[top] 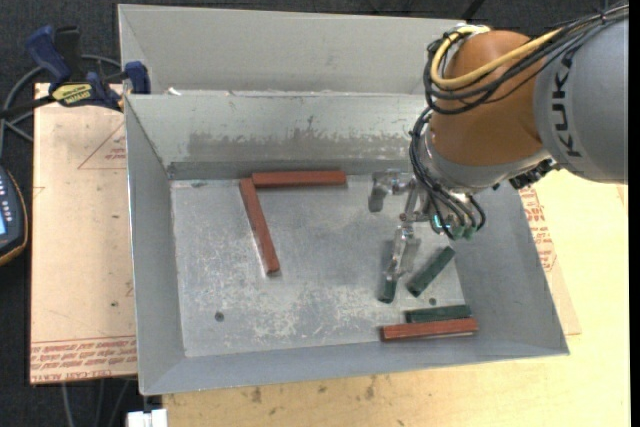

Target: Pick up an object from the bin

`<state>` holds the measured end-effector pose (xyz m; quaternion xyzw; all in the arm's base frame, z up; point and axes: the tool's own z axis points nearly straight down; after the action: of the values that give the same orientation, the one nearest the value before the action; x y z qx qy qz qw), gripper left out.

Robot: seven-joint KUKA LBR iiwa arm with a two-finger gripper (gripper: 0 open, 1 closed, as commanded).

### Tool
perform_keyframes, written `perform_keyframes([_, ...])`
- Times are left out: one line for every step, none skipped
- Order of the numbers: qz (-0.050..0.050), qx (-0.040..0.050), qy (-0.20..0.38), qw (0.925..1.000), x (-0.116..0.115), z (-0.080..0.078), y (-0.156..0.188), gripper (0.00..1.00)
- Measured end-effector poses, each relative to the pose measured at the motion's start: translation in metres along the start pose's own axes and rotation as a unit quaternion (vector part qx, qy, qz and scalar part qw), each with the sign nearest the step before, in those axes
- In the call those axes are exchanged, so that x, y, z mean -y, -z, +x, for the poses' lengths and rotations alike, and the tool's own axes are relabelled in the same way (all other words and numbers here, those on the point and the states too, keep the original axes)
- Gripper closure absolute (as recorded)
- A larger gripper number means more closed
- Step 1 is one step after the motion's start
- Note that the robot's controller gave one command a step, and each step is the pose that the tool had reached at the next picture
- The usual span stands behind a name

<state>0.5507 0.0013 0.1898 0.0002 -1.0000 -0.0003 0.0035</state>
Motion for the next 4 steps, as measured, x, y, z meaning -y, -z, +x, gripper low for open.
perform_keyframes([0.001, -0.0017, 0.02, 0.9998, 0.084, 0.056, -0.092, 0.0])
perform_keyframes([0.002, 0.0083, 0.422, 0.9067, 0.097, 0.038, -0.118, 0.0])
perform_keyframes([0.005, 0.0066, 0.42, 0.9073, 0.1, 0.036, -0.113, 1.0])
perform_keyframes([0.004, 0.0066, 0.548, 0.8364, 0.11, -0.003, -0.055, 1.0])
